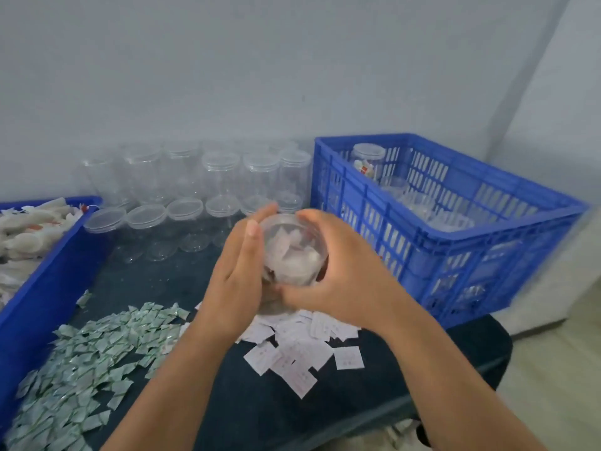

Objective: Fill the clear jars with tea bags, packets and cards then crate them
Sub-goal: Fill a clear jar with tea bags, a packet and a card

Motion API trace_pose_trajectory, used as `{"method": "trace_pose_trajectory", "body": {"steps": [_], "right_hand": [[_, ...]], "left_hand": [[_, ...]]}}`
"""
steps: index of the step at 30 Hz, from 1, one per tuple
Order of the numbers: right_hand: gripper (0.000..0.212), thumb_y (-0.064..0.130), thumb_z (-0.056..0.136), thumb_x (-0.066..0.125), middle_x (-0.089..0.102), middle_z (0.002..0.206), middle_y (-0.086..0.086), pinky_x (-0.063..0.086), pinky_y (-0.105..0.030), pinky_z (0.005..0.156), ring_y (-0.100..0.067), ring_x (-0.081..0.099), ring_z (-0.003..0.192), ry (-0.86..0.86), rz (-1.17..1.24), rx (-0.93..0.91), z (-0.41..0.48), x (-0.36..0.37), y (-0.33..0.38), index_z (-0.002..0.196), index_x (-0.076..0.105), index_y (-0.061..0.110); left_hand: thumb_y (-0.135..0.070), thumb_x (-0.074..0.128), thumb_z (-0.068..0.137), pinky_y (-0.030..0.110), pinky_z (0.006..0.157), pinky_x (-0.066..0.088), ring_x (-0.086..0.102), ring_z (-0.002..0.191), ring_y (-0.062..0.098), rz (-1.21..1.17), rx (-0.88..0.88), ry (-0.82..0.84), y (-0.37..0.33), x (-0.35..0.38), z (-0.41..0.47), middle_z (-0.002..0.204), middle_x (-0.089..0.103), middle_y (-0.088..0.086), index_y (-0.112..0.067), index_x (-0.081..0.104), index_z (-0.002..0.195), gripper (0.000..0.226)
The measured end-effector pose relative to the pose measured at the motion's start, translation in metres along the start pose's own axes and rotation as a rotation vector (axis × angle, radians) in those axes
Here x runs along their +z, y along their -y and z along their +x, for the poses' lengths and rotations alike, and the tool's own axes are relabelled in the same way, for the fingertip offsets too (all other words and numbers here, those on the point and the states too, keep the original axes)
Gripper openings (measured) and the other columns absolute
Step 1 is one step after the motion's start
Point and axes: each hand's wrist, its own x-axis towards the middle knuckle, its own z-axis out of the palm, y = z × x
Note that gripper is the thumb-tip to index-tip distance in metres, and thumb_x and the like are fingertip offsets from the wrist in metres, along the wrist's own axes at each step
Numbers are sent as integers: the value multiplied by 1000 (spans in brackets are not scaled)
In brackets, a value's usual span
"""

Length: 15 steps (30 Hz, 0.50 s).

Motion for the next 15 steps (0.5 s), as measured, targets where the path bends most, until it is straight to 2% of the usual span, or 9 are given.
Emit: {"method": "trace_pose_trajectory", "body": {"steps": [2,4,5,7,9,11,12,14,15], "right_hand": [[103,71,64,81,56,139,22,46,-14,98,5,55,119,-83,-97,11,23,-41,2,153,44,35],[107,74,62,78,56,138,20,35,-4,90,5,53,115,-199,-162,42,52,-79,-1,154,45,31],[108,73,62,78,56,133,18,33,-4,85,3,52,113,-246,-192,65,69,-97,-4,154,46,28],[108,71,62,77,57,128,11,38,-16,87,-7,55,112,-282,-265,129,104,-128,-17,154,48,23],[107,67,66,81,60,138,2,39,-27,92,-18,59,123,-280,-348,213,138,-150,-39,155,47,18],[102,59,72,85,58,147,-8,40,-30,92,-27,59,132,-278,-410,313,169,-159,-66,153,45,12],[101,55,73,87,57,148,-12,41,-31,89,-31,59,132,-271,-439,366,181,-158,-79,152,43,9],[103,48,74,89,55,146,-20,42,-32,85,-37,60,129,-222,-518,465,201,-151,-106,151,37,2],[103,45,74,90,57,143,-21,44,-32,81,-38,63,125,-180,-562,507,209,-146,-119,150,36,0]], "left_hand": [[-84,27,93,29,113,42,53,135,1,50,68,-59,-21,13,28,145,57,-19,-51,49,145,66],[-80,32,92,15,96,46,59,115,-7,72,89,-135,-38,24,55,121,64,-25,-54,56,124,47],[-75,37,93,17,90,49,63,107,-5,59,85,-135,-44,31,66,112,67,-23,-51,58,115,39],[-61,46,98,24,86,53,68,98,1,58,80,-46,-46,49,88,102,71,-21,-43,63,107,27],[-46,51,104,16,81,48,65,91,-7,148,108,104,-42,73,104,95,70,-23,-38,65,105,16],[-37,50,108,7,76,40,60,88,-13,286,153,258,-37,98,115,100,67,-23,-33,65,117,18],[-36,49,110,9,81,40,58,93,-11,347,176,327,-33,110,118,110,66,-21,-29,65,126,23],[-36,49,110,22,94,43,58,111,2,467,239,426,-23,130,121,129,66,-8,-21,63,135,33],[-36,50,110,29,99,45,58,117,11,519,289,452,-18,138,122,131,66,-2,-17,64,135,34]]}}
